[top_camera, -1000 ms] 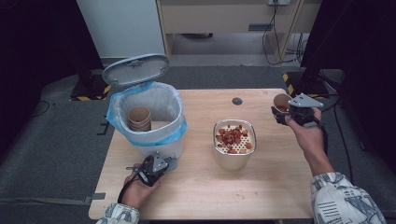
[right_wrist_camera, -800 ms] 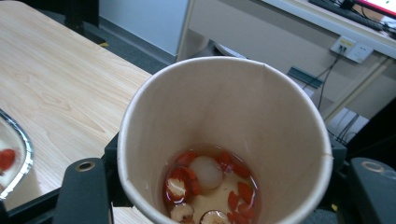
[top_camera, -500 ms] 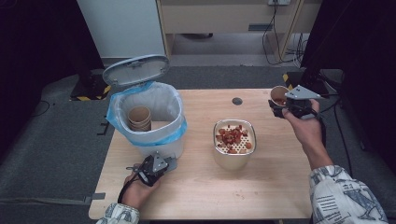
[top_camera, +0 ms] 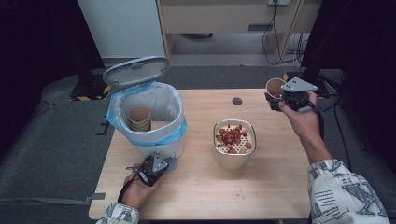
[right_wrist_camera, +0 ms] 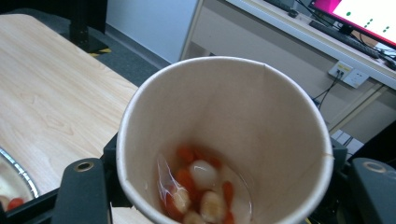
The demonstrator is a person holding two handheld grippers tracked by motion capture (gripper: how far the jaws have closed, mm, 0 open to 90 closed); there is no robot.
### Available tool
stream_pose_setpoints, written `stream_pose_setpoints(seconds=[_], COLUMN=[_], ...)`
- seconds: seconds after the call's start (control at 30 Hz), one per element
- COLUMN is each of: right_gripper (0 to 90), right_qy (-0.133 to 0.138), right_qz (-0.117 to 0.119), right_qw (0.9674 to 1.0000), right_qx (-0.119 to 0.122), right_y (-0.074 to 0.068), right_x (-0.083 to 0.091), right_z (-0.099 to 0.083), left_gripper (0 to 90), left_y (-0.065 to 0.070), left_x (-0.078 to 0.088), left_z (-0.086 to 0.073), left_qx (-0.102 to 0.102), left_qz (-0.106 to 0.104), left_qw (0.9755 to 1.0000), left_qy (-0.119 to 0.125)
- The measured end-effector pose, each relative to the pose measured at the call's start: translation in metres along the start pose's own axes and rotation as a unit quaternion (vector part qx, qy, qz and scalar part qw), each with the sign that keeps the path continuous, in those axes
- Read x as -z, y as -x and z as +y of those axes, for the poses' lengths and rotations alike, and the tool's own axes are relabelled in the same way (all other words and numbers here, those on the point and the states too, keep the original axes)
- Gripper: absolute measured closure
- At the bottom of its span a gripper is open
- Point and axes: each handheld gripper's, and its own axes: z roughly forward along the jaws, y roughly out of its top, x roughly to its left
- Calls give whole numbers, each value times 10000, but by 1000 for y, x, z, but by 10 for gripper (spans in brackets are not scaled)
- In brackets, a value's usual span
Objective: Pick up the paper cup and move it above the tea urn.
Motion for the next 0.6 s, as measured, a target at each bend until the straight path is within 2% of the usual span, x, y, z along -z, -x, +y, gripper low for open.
stream_pose_setpoints(seconds=[0.2, 0.6], right_gripper=[309, 309], right_qy=[56, 62], right_qz=[62, 11], right_qw=[9999, 9995], right_qx=[143, 323], right_y=[-3, 0], right_x=[-2, 0], right_z=[12, 27], left_gripper=[899, 899], left_y=[0, 0], left_x=[0, 0], left_z=[0, 0], left_qx=[10, 16], left_qz=[-11, 1], left_qw=[10000, 10000], left_qy=[11, 40])
